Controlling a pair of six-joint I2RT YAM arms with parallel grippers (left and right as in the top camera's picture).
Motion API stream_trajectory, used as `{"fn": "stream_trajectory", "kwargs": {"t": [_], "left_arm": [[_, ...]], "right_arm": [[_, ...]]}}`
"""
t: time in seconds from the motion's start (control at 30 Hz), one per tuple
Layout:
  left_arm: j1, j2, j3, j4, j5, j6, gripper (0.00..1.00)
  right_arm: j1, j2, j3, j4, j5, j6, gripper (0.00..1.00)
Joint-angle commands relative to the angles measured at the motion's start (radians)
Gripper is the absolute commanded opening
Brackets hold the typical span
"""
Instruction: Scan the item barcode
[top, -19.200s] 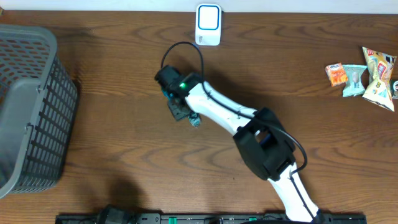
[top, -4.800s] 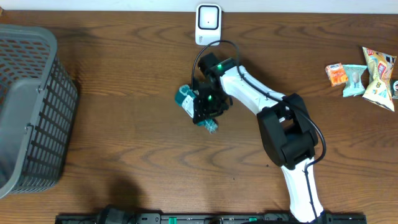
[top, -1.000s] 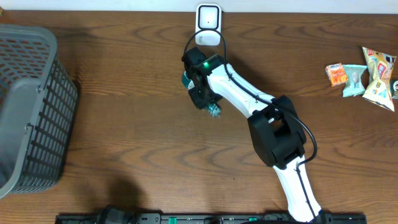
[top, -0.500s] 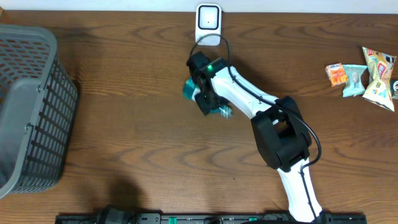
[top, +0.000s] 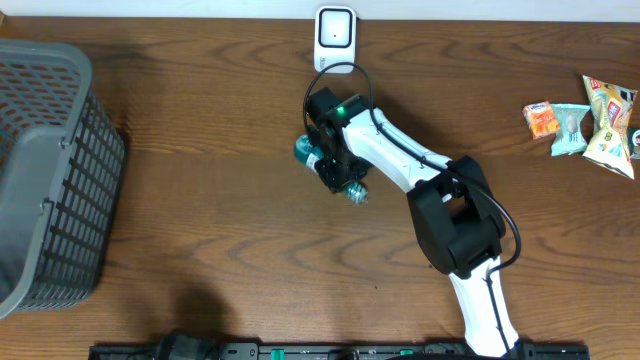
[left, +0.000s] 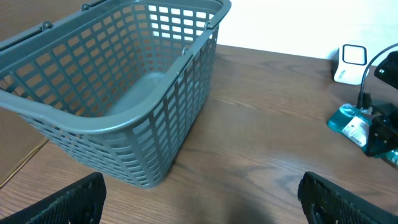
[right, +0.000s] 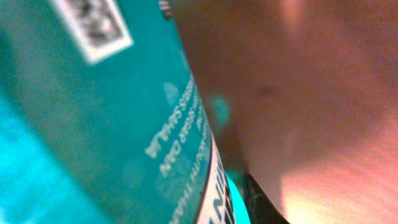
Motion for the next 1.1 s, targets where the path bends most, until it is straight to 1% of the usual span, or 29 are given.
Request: {"fn": "stream_trajectory", "kwargs": {"t": [0.0, 0.17, 0.2, 0.3, 0.37, 0.5, 0.57, 0.77, 0.87, 1.07], "left_arm": [[0.000, 0.006, 0.002, -0.078, -0.006, 0.017, 0.98], [0.000, 0.006, 0.002, -0.078, -0.006, 0.017, 0.98], [0.000, 0.006, 0.002, -0.078, -0.006, 0.017, 0.98], [0.000, 0.006, 0.002, -0.078, -0.006, 0.017, 0.98], [0.000, 0.006, 0.002, -0.078, -0.006, 0.017, 0.98], [0.000, 0.006, 0.002, -0.078, -0.006, 0.017, 0.98], [0.000, 0.006, 0.002, -0.078, -0.006, 0.017, 0.98], [0.000, 0.006, 0.002, -0.078, -0.006, 0.017, 0.98], [0.000, 0.006, 0.002, -0.078, -0.006, 0.017, 0.98], [0.000, 0.006, 0.002, -0.078, -0.006, 0.017, 0.98]], "right_arm": [[-0.013, 0.151, -0.019, -0.088, -0.225, -0.118, 0.01], [-0.080, 0.149, 0.095, -0.166, -0.512, -0.243, 0.01], [-0.104, 0.149, 0.114, -0.173, -0.661, -0.330, 0.01], [-0.141, 0.149, 0.118, -0.180, -0.896, -0.454, 0.01], [-0.158, 0.149, 0.118, -0.197, -0.987, -0.519, 0.01], [-0.179, 0.149, 0.118, -0.305, -1.153, -0.729, 0.01], [-0.186, 0.149, 0.118, -0.368, -1.174, -0.819, 0.01], [-0.201, 0.149, 0.120, -0.595, -1.157, -1.052, 0.02], [-0.207, 0.147, 0.121, -0.599, -1.097, -1.008, 0.02], [-0.217, 0.122, 0.124, -0.598, -1.026, -0.975, 0.02]]}}
